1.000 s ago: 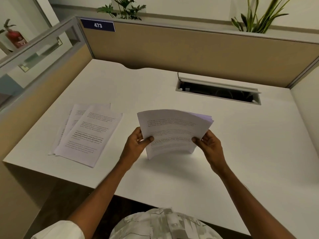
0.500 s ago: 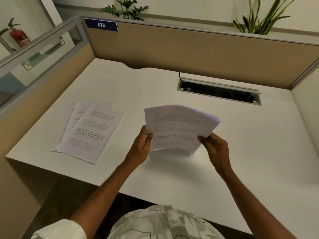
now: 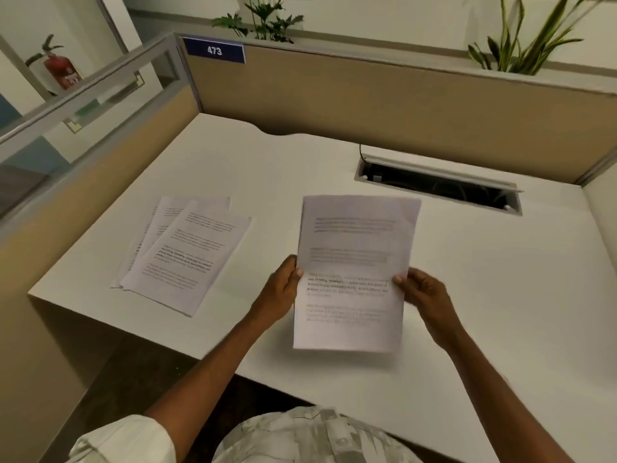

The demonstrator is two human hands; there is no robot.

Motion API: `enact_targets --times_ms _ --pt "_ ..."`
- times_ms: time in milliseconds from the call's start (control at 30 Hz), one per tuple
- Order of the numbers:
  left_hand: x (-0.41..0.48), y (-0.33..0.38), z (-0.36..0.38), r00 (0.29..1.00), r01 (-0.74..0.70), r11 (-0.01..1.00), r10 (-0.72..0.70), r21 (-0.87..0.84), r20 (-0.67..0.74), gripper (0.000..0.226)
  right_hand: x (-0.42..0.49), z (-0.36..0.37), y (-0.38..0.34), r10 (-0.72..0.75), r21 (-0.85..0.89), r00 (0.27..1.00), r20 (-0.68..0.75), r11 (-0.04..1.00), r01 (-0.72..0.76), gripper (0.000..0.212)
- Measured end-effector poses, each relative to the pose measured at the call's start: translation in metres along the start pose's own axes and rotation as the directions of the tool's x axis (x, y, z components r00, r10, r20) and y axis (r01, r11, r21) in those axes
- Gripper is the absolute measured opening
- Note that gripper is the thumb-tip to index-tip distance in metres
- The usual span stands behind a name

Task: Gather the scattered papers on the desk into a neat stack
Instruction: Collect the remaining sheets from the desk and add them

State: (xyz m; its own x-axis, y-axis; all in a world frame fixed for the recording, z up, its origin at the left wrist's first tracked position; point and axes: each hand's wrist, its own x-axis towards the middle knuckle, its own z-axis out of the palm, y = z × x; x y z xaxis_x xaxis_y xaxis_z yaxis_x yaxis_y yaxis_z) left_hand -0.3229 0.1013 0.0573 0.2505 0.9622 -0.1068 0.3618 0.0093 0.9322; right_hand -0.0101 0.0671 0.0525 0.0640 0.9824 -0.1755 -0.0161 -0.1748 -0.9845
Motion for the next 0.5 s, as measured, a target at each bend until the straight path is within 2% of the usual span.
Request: enact_targets --times_ms 67,267,400,500 --pt "-0.003 -0.003 -0.001 0.997 0.066 0.998 -0.065 -0.016 0.035 0.024 0.0 0.003 0.011 0.094 -0.042 0.994 0.059 0.995 -0.091 0.027" --pt "-0.016 -0.024 -0.011 0.937 0.346 0.923 -0.333 -0.166 0.103 0.029 -0.005 0.012 0.037 0.275 -0.027 0.96 0.055 0.961 -0.274 0.022" --pt "-0.019 -0.041 -0.031 0.911 0.408 0.859 -0.408 -0.311 0.068 0.03 -0.002 0.018 0.043 0.376 -0.002 0.926 0.016 0.927 -0.376 0.015" --pt "-0.019 -0.052 -0.065 0.882 0.416 0.832 -0.467 -0.367 -0.06 0.029 0.002 0.018 0.043 0.427 0.072 0.901 -0.074 0.904 -0.422 0.015"
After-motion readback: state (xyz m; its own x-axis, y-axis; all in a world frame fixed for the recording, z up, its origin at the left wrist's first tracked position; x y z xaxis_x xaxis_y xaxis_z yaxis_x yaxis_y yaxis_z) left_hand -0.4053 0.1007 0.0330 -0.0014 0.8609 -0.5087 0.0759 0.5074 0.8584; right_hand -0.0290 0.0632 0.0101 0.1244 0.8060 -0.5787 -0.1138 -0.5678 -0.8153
